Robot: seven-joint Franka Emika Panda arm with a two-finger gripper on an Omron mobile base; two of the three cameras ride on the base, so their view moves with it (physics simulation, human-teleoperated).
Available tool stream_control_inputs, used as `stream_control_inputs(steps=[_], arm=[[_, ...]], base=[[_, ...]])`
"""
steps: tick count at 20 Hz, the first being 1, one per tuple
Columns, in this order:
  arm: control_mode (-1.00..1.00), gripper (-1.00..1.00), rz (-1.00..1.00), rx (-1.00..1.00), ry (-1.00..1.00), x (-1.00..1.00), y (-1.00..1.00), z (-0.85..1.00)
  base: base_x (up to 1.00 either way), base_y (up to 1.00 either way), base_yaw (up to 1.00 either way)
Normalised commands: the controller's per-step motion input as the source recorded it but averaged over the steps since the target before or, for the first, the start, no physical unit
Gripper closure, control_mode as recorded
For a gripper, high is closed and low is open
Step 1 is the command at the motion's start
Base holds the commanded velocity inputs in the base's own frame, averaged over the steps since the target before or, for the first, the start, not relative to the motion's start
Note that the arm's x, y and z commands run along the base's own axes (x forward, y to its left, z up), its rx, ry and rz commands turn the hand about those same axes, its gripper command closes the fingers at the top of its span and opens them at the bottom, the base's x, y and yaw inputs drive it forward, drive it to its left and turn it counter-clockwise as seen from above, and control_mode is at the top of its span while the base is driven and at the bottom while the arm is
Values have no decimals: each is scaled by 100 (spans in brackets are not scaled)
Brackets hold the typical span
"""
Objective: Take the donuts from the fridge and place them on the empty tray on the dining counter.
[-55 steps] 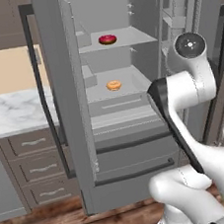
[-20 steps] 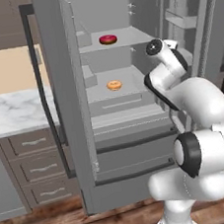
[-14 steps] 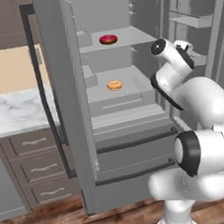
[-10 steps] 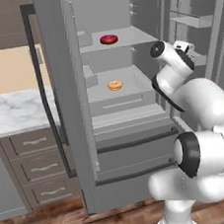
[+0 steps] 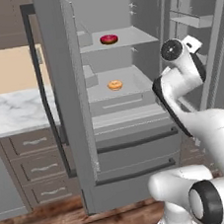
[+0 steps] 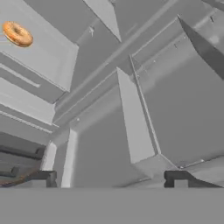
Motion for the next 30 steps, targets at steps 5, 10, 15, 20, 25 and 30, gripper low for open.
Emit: stream_control_inputs(steps=[5,10,15,20,25,30], arm=[[-100,-100,7,60,-30,-95,47,30],[-100,-100,11,63,-5,-90,50,28],[-100,-100,16,37,-1,-86,33,15],[-100,-100,26,18,-5,-89,30,-1],[-100,-100,2,-3,-2,-37,36,-2],[-100,-100,0,-1,-6,-55,11,4]], base=[[0,0,0],[0,0,0],[0,0,0],[0,0,0],[0,0,0],[0,0,0]])
